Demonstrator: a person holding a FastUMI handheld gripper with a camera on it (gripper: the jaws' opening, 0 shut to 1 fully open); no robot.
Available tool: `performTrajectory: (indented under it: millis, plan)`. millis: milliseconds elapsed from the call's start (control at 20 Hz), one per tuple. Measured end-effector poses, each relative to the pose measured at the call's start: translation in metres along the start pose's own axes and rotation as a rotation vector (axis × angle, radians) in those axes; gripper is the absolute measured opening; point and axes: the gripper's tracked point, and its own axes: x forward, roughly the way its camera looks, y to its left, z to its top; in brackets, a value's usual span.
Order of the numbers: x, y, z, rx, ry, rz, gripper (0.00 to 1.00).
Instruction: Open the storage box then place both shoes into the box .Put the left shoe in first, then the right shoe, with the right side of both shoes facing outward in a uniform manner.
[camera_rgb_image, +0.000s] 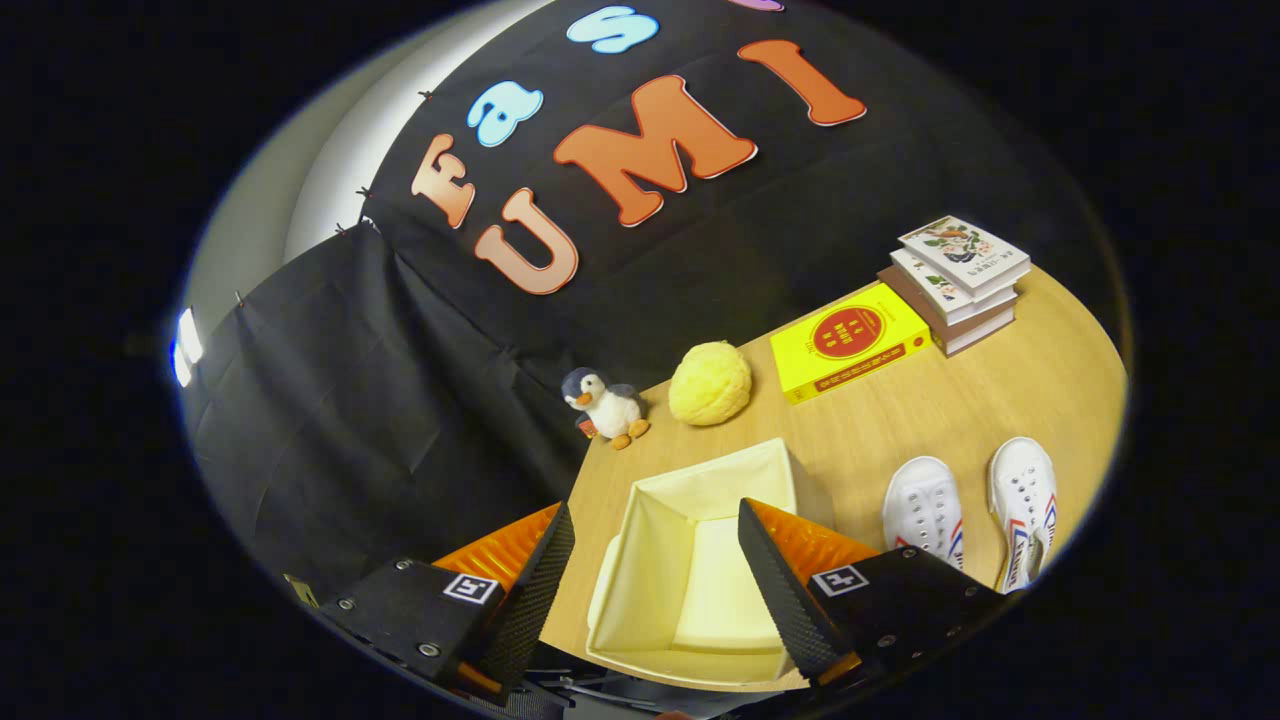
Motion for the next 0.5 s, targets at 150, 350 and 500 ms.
performTrajectory:
  millis: [150,350,500]
  plan:
    - [-0.013,-0.040,0.008,-0.014,-0.014,-0.071,0.98]
    - [-0.027,-0.085,0.009,-0.023,-0.010,-0.145,0.98]
    - [-0.032,-0.118,0.004,-0.044,0.007,-0.199,0.98]
